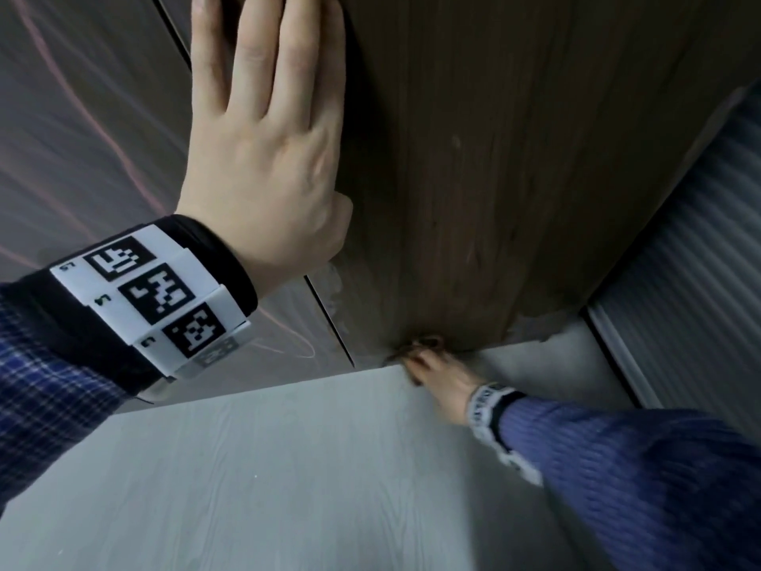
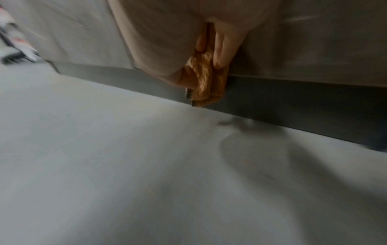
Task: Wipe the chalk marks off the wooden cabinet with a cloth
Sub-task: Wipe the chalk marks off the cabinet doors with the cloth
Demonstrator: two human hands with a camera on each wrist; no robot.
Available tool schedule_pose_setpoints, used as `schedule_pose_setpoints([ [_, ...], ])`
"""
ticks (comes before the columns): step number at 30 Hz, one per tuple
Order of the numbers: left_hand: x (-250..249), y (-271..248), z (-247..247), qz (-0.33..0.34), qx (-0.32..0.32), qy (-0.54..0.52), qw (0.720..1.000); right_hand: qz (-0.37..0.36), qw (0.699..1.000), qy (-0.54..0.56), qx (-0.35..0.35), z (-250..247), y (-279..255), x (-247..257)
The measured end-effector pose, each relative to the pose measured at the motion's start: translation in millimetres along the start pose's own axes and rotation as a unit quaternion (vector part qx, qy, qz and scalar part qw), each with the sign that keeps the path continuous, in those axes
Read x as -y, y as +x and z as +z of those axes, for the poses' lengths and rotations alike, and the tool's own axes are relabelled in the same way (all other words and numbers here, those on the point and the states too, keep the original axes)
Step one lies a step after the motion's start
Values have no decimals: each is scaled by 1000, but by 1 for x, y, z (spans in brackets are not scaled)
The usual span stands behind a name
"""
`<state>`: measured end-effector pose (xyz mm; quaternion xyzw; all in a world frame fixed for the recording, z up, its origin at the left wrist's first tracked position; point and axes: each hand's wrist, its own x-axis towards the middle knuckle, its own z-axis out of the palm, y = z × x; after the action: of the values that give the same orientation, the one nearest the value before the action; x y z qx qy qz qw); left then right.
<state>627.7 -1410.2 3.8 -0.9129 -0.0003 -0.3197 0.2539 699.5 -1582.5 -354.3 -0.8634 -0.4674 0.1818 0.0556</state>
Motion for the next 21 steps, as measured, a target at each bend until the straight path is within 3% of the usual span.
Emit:
schedule_pose_setpoints([
  [3, 2, -2, 0, 5, 4, 8, 1000, -24, 998, 59, -16, 11, 39, 67],
  [5, 4, -2, -1, 9, 8, 12, 1000, -17, 997, 66, -22, 14, 45, 78],
  [9, 4, 0, 0, 1, 8, 6, 1000, -6, 1000, 14, -5, 6, 22, 31],
  [16, -2, 1, 5, -9, -5, -4, 1000, 114, 993, -21, -1, -5, -68, -108],
  [18, -2, 2, 4, -10, 3, -9, 1000, 118, 993, -20, -12, -14, -72, -113],
  [21, -3, 1, 3, -11, 3, -7, 1000, 80, 996, 7, -45, -16, -51, -75],
])
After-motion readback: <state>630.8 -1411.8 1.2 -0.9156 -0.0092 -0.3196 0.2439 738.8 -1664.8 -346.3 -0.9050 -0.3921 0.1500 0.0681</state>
